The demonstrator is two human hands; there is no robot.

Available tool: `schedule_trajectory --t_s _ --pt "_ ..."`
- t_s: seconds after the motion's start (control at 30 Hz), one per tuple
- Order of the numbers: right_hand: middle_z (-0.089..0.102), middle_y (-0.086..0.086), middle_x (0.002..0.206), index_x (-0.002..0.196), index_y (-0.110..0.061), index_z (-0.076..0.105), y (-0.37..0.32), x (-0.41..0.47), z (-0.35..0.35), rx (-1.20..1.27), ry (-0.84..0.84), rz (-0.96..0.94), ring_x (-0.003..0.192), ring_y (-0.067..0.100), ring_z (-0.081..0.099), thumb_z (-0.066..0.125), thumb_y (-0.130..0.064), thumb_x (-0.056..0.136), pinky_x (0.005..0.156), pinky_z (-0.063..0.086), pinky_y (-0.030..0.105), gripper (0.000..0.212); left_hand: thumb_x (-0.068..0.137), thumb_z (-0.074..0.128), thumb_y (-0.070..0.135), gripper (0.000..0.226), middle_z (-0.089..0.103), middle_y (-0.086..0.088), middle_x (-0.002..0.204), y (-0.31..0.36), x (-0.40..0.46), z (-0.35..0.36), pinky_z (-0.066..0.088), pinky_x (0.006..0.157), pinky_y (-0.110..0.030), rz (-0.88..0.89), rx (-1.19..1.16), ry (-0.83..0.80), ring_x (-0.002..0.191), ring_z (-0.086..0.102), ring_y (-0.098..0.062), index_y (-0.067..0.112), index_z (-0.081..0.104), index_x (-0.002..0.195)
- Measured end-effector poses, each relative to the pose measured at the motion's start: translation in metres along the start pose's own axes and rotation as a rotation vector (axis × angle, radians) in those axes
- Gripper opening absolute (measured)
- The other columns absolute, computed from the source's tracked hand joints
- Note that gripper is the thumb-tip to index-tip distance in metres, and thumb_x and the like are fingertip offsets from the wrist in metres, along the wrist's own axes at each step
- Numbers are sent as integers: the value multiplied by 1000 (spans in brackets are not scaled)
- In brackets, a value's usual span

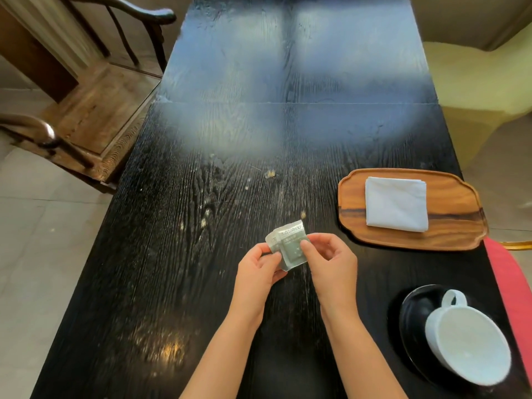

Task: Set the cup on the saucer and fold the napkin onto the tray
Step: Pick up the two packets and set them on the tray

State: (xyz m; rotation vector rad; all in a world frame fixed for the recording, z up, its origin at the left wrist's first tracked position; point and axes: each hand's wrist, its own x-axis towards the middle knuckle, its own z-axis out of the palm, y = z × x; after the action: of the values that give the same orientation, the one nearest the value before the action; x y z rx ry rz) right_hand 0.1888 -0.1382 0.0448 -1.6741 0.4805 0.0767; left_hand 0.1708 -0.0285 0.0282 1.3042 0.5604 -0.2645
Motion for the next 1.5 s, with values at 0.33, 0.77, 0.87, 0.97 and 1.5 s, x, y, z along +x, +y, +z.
schedule_trajectory --t_s 0.33,0.77,0.87,0.97,1.5 --pt "68 -4 84 93 -25 65 5 -3 -7 -101 -100 18 81 12 63 67 -15 80 75 52 31 17 89 56 5 15 75 -6 88 2 -6 1 54 81 -37 107 112 2 88 70 -21 14 63 99" --pt "67 -4 74 76 -20 68 -24 -4 -25 -10 -49 12 64 -5 58 66 -10 82 62 47 15 12 86 61 6 14 74 -3 87 25 -25 3 55 66 -22 116 163 -53 76 70 -14 14 68 96" --pt "67 -4 75 75 -20 67 -36 -5 -36 -29 -31 13 65 -4 59 66 -10 81 59 47 13 12 85 62 6 11 74 -3 83 33 -27 13 54 64 -20 159 180 -72 71 69 -12 12 68 92" --pt "69 -4 84 80 -24 66 -48 -1 -54 -50 -43 29 80 6 63 68 -16 80 68 51 21 9 84 64 5 11 73 1 76 41 -28 26 53 61 -18 195 204 -98 67 67 -10 14 69 86" --pt "63 3 70 83 -2 67 -44 131 -232 -130 -63 41 50 -4 55 67 -7 81 48 41 7 6 82 67 6 15 69 -1 74 2 20 241 51 60 -18 241 259 -69 66 67 -12 20 65 77"
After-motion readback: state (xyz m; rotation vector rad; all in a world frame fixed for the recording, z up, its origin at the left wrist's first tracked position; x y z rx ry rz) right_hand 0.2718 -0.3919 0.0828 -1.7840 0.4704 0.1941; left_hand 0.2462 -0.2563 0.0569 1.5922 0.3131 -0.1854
